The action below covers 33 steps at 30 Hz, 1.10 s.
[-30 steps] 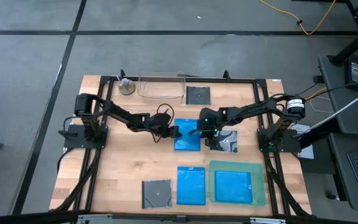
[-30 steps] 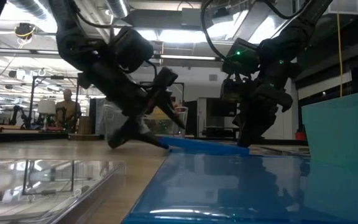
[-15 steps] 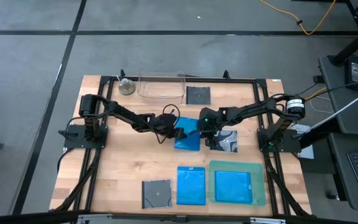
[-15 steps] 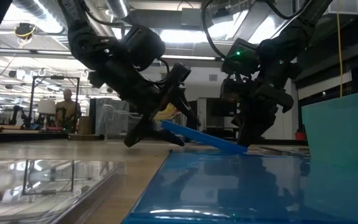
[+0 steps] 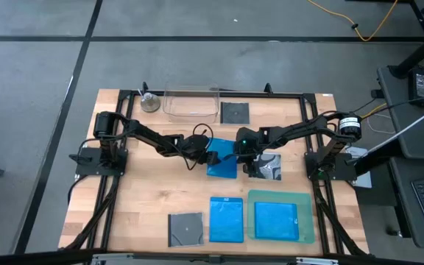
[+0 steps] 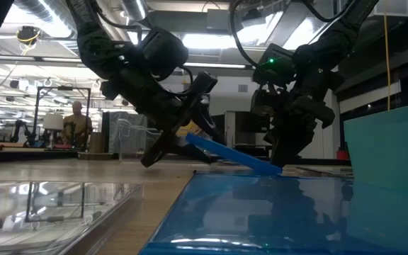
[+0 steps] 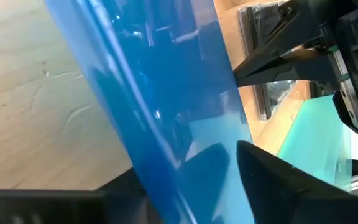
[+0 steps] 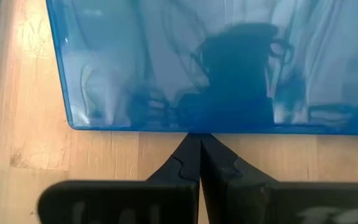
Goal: Pick & place jewel cases by type
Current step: Put the top blue cd case into the green bin
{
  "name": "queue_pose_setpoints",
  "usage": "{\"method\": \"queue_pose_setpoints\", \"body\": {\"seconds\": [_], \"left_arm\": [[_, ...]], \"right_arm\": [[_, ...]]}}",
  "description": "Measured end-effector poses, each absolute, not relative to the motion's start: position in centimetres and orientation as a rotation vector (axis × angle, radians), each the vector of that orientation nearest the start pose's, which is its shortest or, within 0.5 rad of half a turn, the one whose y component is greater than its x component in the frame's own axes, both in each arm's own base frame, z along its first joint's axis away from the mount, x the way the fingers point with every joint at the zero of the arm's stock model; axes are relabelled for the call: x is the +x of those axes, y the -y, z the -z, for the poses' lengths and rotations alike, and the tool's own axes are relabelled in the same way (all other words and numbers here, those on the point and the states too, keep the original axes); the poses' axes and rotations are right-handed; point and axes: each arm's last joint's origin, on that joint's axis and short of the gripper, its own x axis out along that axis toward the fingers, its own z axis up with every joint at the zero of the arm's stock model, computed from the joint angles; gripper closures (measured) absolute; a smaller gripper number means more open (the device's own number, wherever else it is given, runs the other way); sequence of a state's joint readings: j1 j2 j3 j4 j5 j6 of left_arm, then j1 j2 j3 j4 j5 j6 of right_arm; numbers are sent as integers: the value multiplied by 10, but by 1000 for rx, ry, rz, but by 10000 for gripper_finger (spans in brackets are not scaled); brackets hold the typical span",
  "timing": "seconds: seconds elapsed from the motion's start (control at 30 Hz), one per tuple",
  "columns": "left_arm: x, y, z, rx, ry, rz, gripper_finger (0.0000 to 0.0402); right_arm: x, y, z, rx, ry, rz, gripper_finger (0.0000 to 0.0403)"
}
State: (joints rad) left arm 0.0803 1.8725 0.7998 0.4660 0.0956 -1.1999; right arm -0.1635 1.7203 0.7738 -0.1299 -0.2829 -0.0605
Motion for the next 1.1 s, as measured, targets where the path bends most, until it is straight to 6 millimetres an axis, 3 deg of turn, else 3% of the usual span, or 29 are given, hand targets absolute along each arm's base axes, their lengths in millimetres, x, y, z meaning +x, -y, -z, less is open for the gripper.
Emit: {"method": "queue_pose_setpoints", "body": {"seconds": [0.23,0.47,0.67,1.1], "left_arm": [[348,-25,-117,-1218,-524,-339,324],[350,-25,-120,-1230,-489,-312,374],[350,-25,-132,-1204,-452,-285,388],[338,-37,-168,-1076,-392,-284,389]], "right_arm": [[294,40,-117,185,-1050,-139,399],[293,40,-117,186,-1059,-139,399],[288,40,-127,166,-1052,-117,399],[267,53,-178,125,-950,11,399]]}}
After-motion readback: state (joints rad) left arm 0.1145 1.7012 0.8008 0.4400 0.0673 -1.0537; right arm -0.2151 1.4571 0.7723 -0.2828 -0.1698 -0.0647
